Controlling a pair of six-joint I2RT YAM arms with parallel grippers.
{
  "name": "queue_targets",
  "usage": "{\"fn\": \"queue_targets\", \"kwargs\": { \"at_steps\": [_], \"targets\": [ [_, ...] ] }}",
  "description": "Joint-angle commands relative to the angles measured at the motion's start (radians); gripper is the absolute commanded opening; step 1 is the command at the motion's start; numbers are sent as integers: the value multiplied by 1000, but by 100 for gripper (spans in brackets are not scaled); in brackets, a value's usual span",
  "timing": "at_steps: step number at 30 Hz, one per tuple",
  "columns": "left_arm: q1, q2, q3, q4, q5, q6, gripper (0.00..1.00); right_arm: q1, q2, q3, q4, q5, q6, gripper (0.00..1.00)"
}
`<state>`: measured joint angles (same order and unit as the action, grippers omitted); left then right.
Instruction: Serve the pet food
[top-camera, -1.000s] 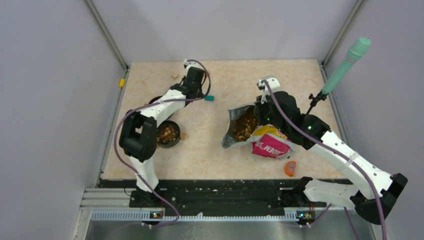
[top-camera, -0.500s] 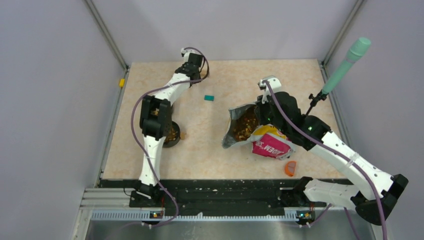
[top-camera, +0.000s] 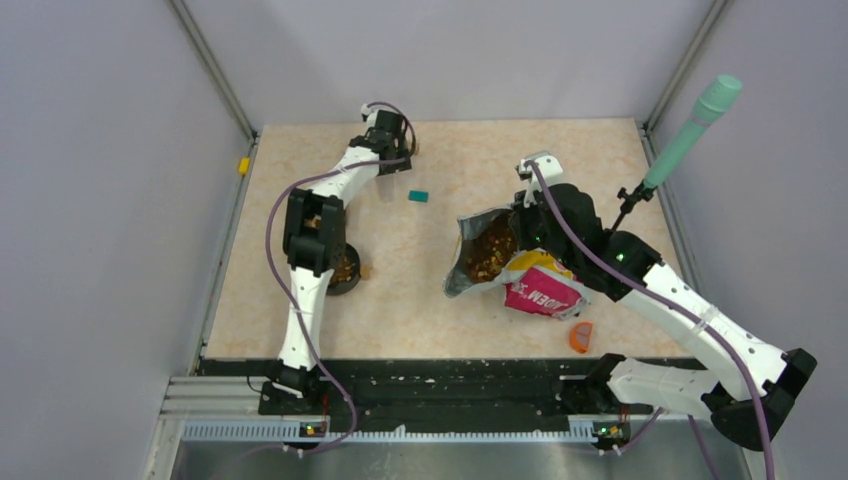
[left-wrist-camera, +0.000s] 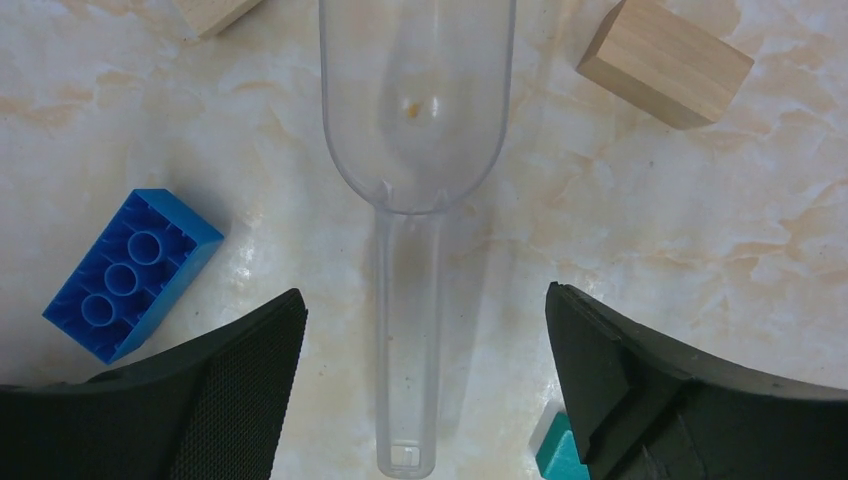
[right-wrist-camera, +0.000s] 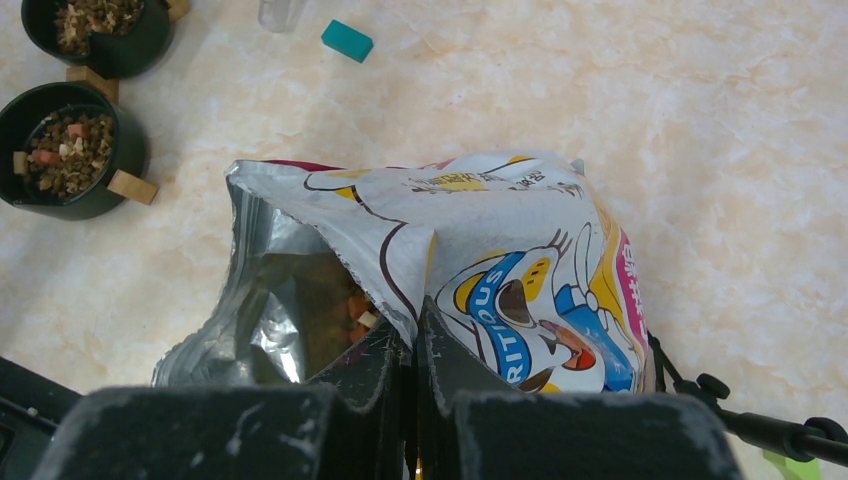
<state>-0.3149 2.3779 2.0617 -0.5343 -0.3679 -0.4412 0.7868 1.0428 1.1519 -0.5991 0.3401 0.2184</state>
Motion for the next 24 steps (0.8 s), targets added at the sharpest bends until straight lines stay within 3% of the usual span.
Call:
{"fn": "queue_targets", "kwargs": {
  "at_steps": [1,5,8,12,18,24],
  "targets": [
    [-6,-103,42,-6,-12,43,94,0,-14,47,179,2,-14,0],
    [-34,-289,-40,-1,-22,112,95,1,-7,46,191,-6,-10,0],
    [-63,-471,-204,87,24,172,96,1,0,47,200,-17,-10,0],
    [-95,-688,-417,142,194,267,96,1,6,48,207,-21,-12,0],
    [-228,-1009,-721,237,253,326,96,1,-3,46,186,2,-7,0],
    [-383,-1094,-808,260,359,341,94,1,-12,37,139,10,-8,0]
  ]
}}
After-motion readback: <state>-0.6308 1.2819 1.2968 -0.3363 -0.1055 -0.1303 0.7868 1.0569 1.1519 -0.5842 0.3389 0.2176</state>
